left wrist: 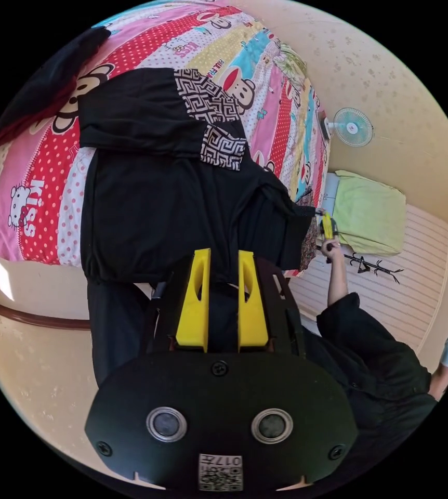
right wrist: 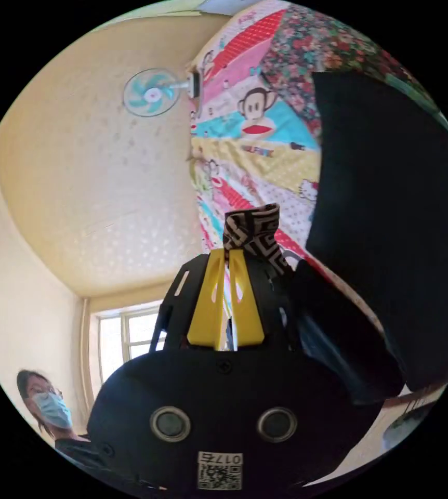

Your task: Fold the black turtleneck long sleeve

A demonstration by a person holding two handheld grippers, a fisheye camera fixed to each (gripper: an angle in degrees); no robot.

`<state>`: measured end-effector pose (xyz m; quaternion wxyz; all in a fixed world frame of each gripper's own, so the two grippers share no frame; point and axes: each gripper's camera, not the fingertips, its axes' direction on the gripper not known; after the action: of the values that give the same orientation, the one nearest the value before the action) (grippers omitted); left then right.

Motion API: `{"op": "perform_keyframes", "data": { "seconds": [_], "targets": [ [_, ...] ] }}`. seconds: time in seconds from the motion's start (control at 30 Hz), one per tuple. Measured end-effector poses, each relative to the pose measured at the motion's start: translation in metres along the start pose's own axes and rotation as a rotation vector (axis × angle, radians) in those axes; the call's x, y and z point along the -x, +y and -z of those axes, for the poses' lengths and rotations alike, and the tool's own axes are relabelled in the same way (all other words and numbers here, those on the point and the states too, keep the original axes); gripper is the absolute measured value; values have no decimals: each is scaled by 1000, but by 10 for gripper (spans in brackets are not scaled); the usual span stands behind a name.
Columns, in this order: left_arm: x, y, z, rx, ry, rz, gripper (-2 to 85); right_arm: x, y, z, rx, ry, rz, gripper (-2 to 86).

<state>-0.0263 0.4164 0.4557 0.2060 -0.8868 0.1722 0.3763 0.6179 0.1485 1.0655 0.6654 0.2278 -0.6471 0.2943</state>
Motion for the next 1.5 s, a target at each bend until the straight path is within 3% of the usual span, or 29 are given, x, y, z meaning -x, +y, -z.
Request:
{"op": "perform_keyframes", "data": {
  "seconds": [0.07, 0.1, 0.2, 0.27, 0.33, 0.4, 0.5, 0.67, 0.8, 0.87, 0.97, 1.1, 1.17, 1.23, 1.3, 1.4, 1.47, 1.5],
  "targets": [
    [6, -7, 8, -4, 18, 11, 86, 76, 6, -18, 118, -186, 219, 18],
    [7, -9, 10, -6, 25, 15, 86, 94, 8, -21, 140, -187, 270, 18],
    [18, -17, 18, -25, 63, 37, 86, 142, 15, -20, 135, 21, 447, 17],
    [29, -23, 23, -32, 105, 60, 86, 121, 8, -9, 73, 227, 362, 16],
    [39, -28, 27, -25, 134, 78, 86, 87, 7, 8, 3, 305, 176, 16],
    [48, -33, 32, -21, 153, 88, 86, 73, 18, 25, -76, 255, 50, 15],
    [65, -39, 43, -19, 156, 104, 86, 119, 43, 18, -98, 80, 166, 15],
    [104, -47, 59, 5, 188, 153, 87, 287, 84, -85, 167, 16, 586, 16],
    [128, -56, 70, 27, 222, 146, 86, 370, 135, -166, 312, 136, 950, 19],
    [145, -61, 72, 60, 229, 138, 88, 397, 174, -224, 429, 32, 1086, 21],
    [167, -65, 77, 96, 234, 127, 92, 401, 226, -315, 606, -138, 1112, 27],
    [195, -68, 91, 112, 205, 93, 100, 352, 294, -441, 902, -197, 989, 40],
    [216, -69, 103, 115, 163, 61, 114, 281, 333, -515, 1111, -22, 830, 60],
    [230, -69, 116, 116, 115, 30, 124, 241, 351, -533, 1149, 98, 717, 75],
    [241, -68, 130, 104, 57, 0, 128, 228, 359, -515, 1030, 154, 661, 84],
    [255, -72, 139, 120, -7, -76, 136, 222, 368, -460, 805, 415, 594, 94],
    [264, -81, 130, 175, -38, -123, 151, 211, 385, -423, 740, 806, 545, 109],
    [265, -83, 125, 193, -32, -133, 156, 207, 390, -417, 748, 889, 528, 114]
  ]
}}
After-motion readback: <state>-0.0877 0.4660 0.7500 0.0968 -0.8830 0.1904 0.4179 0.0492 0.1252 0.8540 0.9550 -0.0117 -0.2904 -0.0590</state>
